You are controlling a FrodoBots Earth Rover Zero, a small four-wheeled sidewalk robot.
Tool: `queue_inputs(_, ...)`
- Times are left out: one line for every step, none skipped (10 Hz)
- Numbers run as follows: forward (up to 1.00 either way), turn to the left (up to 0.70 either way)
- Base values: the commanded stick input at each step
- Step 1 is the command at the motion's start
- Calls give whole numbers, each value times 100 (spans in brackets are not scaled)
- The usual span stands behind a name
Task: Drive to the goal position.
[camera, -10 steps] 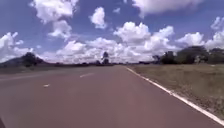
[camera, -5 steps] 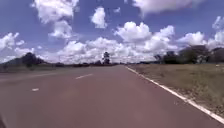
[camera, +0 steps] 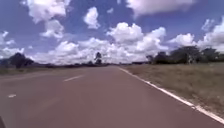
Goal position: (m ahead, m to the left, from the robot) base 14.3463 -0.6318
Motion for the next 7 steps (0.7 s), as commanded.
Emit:
queue_inputs(100, 0)
queue_inputs(100, 0)
queue_inputs(100, 0)
queue_inputs(100, 0)
queue_inputs(100, 0)
queue_inputs(100, -11)
queue_inputs(100, -29)
